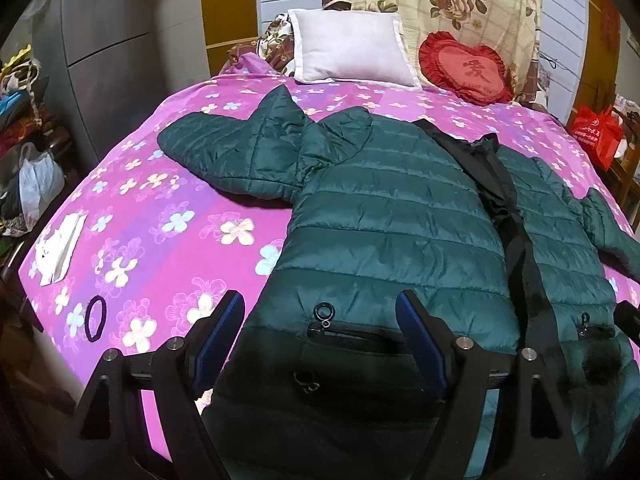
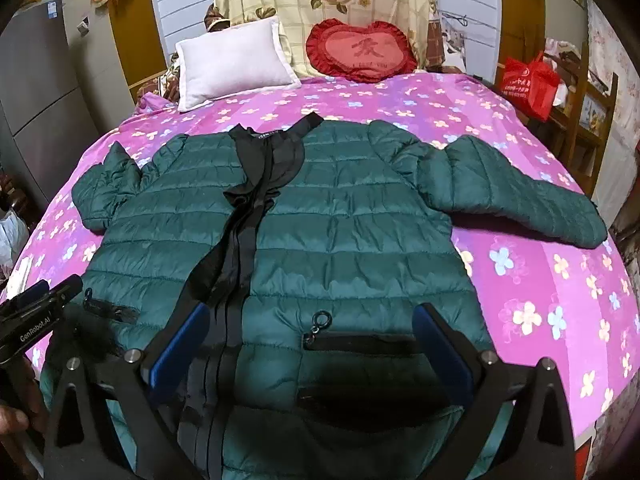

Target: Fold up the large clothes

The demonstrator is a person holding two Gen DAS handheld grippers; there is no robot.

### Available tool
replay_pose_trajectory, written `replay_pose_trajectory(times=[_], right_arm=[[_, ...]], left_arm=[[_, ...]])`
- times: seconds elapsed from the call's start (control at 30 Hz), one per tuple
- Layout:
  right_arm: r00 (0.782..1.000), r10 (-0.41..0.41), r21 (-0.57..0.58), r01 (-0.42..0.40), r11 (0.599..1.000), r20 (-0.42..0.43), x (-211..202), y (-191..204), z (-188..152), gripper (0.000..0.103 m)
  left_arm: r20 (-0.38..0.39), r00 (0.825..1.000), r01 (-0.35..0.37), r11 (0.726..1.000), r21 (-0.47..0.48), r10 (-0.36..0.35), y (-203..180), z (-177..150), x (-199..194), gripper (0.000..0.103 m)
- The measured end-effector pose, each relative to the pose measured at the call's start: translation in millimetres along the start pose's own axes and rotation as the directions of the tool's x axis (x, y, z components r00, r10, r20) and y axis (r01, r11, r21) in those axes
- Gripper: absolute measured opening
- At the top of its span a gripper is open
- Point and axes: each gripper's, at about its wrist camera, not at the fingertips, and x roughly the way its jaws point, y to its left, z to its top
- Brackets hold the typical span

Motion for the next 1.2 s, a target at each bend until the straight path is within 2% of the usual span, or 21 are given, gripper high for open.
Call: replay_pose_trajectory(times=[0.57,1.2], right_arm=[[0.999,-0.004,0.016,0.003,1.000,0.040,-12.8,0.9,-6.3,0.103],[0.999,-0.036,0.031,0.035,0.999,0.030,-16.1,-2.5,-13.4,0.103]], left_arm=[[0.023,0.999,0.033,0.999,0.008,-0.034,-16.2,-2.2,-19.9,0.058],[0.004,0.998,0.066,0.998,0.024,-0.066,-32.8,-10.3,-24.0,0.058]])
